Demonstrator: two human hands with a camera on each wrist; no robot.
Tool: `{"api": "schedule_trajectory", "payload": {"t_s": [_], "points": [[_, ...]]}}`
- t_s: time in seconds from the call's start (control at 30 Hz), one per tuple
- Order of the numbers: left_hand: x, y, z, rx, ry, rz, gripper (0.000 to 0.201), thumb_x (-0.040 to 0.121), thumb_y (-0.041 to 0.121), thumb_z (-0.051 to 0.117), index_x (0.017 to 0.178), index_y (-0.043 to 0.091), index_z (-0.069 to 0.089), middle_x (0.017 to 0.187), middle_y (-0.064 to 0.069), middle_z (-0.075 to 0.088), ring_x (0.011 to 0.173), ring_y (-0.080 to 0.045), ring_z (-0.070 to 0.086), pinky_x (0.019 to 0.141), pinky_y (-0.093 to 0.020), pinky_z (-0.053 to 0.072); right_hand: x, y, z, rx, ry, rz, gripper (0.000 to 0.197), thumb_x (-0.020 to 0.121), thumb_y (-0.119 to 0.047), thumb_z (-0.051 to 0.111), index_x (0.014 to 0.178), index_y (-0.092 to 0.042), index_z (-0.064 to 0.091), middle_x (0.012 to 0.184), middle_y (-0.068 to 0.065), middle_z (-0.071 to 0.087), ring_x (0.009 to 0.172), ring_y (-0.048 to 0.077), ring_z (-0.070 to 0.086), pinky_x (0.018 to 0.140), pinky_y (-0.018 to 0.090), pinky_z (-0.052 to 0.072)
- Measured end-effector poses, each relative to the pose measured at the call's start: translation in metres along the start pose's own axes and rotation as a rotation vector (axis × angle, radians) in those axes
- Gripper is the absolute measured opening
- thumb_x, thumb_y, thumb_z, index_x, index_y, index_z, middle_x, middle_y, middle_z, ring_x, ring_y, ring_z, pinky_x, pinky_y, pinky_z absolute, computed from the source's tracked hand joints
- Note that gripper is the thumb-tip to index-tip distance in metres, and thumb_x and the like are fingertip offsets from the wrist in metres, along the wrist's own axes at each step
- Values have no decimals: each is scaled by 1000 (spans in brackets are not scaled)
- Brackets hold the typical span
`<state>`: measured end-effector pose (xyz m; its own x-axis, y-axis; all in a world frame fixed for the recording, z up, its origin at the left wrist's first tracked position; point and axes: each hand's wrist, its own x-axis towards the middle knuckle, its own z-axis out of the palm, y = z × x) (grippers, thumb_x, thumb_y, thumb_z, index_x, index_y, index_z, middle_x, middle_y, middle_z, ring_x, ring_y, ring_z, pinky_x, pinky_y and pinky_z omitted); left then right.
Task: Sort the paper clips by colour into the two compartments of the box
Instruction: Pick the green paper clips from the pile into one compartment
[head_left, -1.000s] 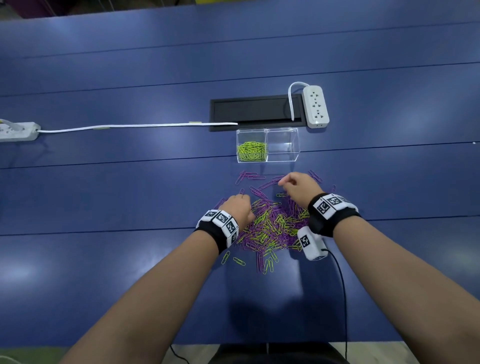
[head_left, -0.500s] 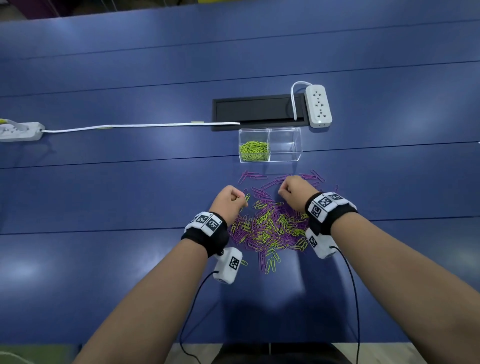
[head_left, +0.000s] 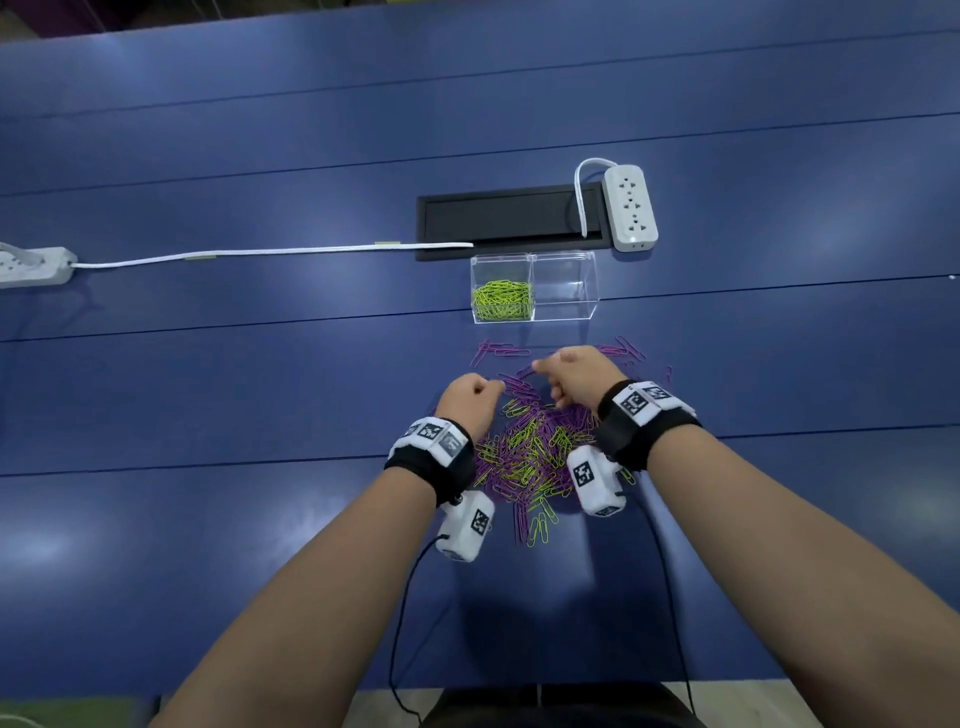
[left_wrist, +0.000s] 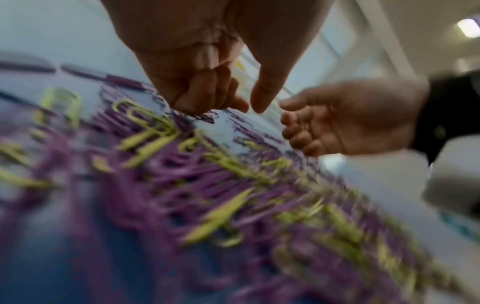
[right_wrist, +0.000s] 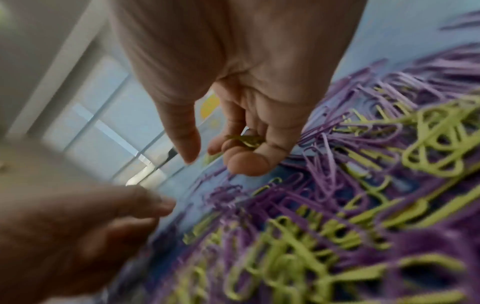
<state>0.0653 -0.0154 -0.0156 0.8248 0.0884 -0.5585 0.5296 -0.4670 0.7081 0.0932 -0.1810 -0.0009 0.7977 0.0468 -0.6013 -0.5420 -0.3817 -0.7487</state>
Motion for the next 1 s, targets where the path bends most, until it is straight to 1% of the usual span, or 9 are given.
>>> {"api": "schedule_trajectory", "payload": {"t_s": [0.1, 0.17, 0.23, 0.33, 0.47, 0.6, 0.73, 0.83, 1.0], "points": [[-4, -6, 2, 396, 17, 158, 10, 89, 24, 60, 90, 15, 57, 74, 6, 54, 69, -16, 52, 67, -29, 45, -3, -1, 8, -556, -3, -159, 16, 82, -23, 69, 82, -8, 64, 74, -1, 61, 72, 19, 60, 68, 29, 49], [-4, -9, 1, 517, -5, 205, 11, 90, 24, 59, 95, 14, 57, 87, 2, 58, 79, -20, 56, 74, -33, 49, -3, 0, 9, -738, -5, -219, 20, 83, -21, 68, 88, -2, 68, 89, 7, 68, 89, 23, 62, 81, 32, 50], [-3, -9, 1, 577, -33, 220, 10, 92, 24, 57, 93, 14, 57, 95, -3, 61, 86, -24, 59, 79, -37, 51, -2, 2, 8, -757, -6, -219, 19, 87, -20, 64, 88, -2, 70, 96, 12, 70, 93, 25, 63, 83, 32, 49], [-4, -6, 1, 612, -71, 228, 10, 93, 22, 52, 93, 13, 57, 100, -5, 62, 90, -27, 60, 83, -41, 51, 0, 3, 4, -748, -2, -175, 21, 91, -20, 58, 86, -5, 71, 95, 11, 71, 90, 24, 63, 82, 31, 50], [-6, -7, -7, 565, -81, 215, 12, 92, 21, 49, 91, 11, 55, 85, -5, 59, 81, -26, 58, 72, -35, 49, 3, 2, -11, -748, 47, -177, 18, 92, -17, 54, 88, -4, 66, 97, 14, 68, 92, 28, 62, 81, 32, 47], [-5, -12, -21, 496, -14, 193, 12, 87, 24, 53, 84, 12, 54, 77, -3, 59, 74, -26, 59, 71, -38, 51, 6, 11, -24, -713, 155, -208, 20, 90, -17, 57, 109, -10, 56, 114, 12, 57, 106, 30, 56, 92, 36, 45], [-4, -13, -30, 523, 51, 157, 16, 85, 29, 53, 77, 17, 46, 77, -5, 59, 66, -23, 54, 67, -37, 51, 1, 16, -20, -800, 56, -317, 11, 87, -20, 61, 97, -16, 63, 105, 4, 53, 99, 24, 56, 88, 33, 45], [-5, -7, -27, 587, 62, 164, 15, 84, 29, 54, 85, 16, 48, 82, -2, 58, 71, -24, 58, 67, -36, 52, -5, 20, -13, -866, -27, -343, 14, 88, -21, 60, 99, -14, 66, 105, 4, 51, 96, 22, 56, 90, 33, 47], [-5, 3, -5, 641, 63, 210, 20, 90, 33, 54, 97, 14, 52, 100, -4, 58, 87, -25, 60, 75, -38, 53, -8, 23, -8, -918, -25, -343, 14, 89, -20, 58, 97, -10, 64, 105, 6, 51, 94, 24, 57, 89, 35, 48]]}}
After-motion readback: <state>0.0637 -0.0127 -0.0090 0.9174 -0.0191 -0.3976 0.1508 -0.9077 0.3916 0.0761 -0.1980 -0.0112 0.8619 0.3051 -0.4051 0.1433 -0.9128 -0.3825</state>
